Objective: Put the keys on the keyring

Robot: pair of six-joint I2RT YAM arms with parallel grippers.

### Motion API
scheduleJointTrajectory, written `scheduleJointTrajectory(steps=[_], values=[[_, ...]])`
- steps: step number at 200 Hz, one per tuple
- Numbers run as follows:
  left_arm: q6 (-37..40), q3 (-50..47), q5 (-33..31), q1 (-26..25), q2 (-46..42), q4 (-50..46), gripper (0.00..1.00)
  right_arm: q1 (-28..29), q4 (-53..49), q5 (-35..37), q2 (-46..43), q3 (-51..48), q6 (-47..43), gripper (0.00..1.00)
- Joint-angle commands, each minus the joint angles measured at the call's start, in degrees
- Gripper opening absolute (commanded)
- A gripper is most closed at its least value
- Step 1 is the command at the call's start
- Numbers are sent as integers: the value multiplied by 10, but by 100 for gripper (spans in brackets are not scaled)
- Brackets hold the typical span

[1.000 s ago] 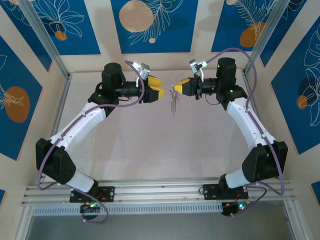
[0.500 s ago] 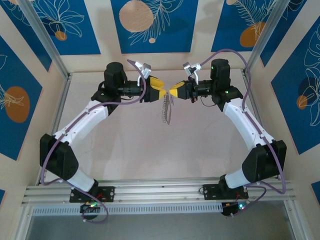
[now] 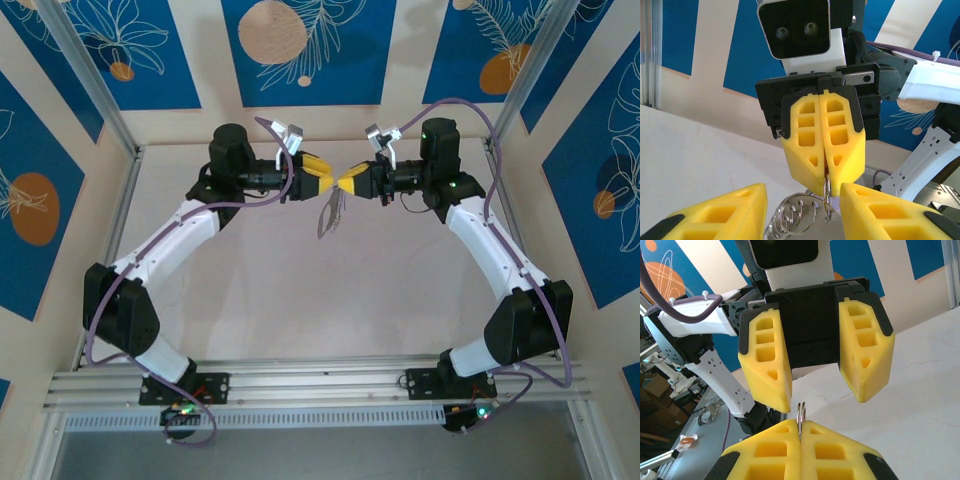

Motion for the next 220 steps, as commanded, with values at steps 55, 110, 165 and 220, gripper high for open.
scheduleJointTrajectory(steps=[55,110,165,220], values=[[-13,-1,34,1,12,28,26,4,22,3,-2,-6,10,0],[-14,3,34,-5,15,29,20,5,30,4,-2,-9,16,0],[-14,4,34,-8,17,32,18,5,33,5,-2,-9,17,0],[-26,4,31,-13,22,52,3,6,34,4,-1,-10,19,0]])
